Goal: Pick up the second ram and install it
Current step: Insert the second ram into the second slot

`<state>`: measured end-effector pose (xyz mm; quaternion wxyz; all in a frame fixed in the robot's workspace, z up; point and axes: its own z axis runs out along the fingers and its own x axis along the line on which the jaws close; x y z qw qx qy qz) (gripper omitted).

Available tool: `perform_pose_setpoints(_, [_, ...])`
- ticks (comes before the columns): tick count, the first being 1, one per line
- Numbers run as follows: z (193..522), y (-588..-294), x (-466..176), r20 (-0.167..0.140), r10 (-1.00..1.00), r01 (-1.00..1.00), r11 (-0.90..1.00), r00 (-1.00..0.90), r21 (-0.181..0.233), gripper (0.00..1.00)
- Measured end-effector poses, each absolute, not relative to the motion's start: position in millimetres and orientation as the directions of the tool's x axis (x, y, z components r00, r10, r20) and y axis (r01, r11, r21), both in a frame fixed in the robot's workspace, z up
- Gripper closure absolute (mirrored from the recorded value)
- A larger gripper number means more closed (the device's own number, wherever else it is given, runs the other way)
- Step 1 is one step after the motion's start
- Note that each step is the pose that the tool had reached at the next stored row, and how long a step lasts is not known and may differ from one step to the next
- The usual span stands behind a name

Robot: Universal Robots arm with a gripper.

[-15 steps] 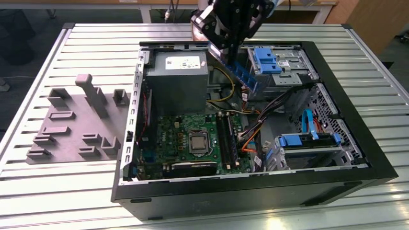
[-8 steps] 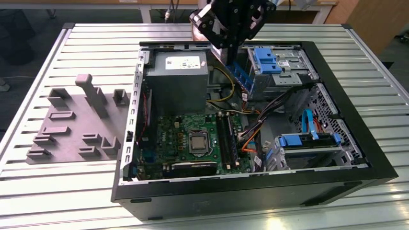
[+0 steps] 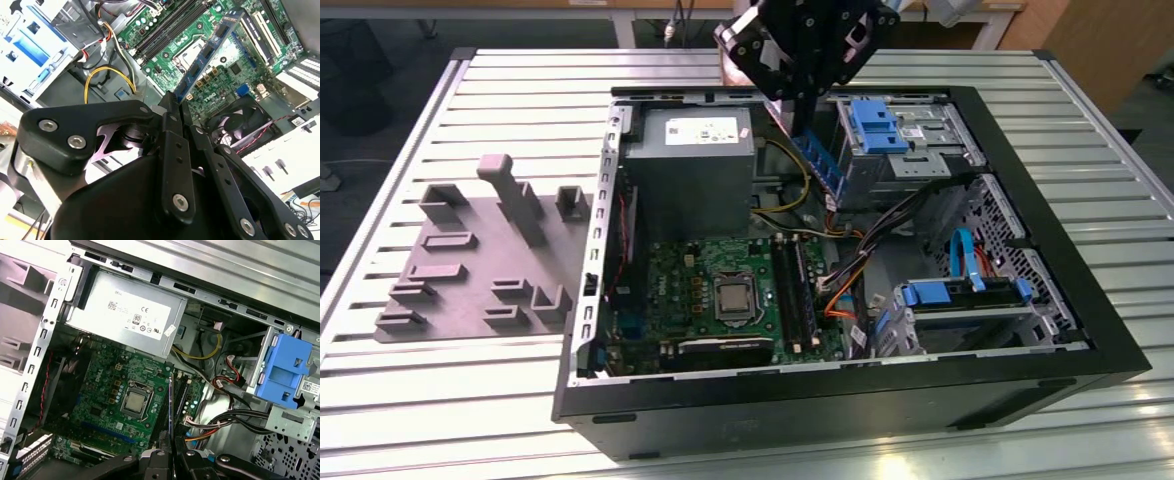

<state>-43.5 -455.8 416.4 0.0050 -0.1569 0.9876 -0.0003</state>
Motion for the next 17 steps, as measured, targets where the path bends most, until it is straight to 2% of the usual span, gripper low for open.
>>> perform_pose_setpoints(17, [416.4, -455.8, -43.4, -0.01, -0.259, -0.259, 0.966, -0.966, -0.002, 0.86])
